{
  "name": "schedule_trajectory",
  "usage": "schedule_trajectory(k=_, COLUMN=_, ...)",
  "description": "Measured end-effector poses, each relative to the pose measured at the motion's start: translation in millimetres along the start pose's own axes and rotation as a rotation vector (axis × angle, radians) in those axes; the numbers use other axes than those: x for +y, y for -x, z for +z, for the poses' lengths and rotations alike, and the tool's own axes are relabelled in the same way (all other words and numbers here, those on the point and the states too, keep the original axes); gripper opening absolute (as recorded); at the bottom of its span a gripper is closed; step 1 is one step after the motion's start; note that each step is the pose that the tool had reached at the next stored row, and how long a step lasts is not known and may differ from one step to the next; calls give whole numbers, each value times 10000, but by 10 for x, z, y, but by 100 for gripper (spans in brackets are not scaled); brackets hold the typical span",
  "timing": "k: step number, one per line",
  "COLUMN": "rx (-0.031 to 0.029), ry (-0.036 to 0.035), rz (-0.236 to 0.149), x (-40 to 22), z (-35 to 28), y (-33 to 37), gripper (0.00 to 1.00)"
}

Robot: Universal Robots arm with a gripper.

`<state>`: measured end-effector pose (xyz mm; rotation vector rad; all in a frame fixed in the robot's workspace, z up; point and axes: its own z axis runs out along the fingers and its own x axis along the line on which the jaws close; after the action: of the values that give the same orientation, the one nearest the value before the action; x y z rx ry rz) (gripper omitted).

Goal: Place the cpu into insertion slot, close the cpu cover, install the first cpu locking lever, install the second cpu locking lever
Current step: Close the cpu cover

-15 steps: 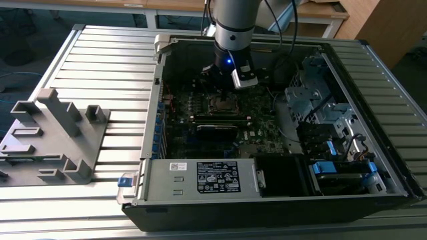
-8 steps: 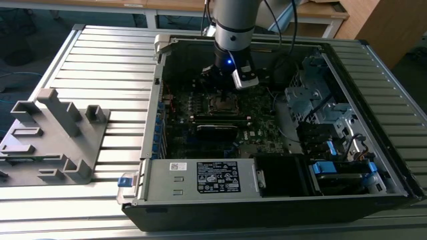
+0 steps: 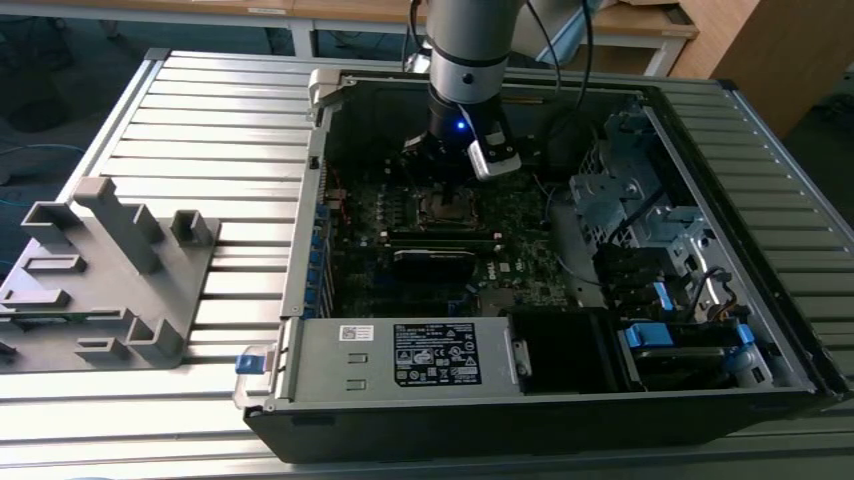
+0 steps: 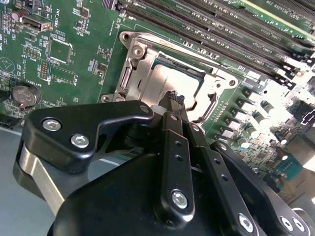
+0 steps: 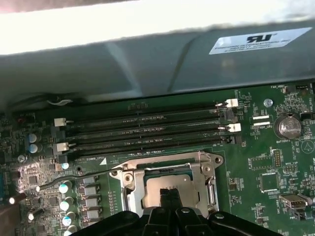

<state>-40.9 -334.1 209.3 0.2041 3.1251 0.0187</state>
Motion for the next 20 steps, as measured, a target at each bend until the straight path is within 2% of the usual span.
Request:
schedule_trajectory(k=3, rx=-5, ry=-33, rz=0, x=0, z=1, y=0, gripper=11)
schedule_trajectory(k=10, rx=-8, ry=-37, rz=0, x=-2, z=1, y=-18, gripper=11)
schedule_trajectory(k=20, rx=-56, ry=-31, rz=0, x=-24, z=4, y=-173, gripper=11)
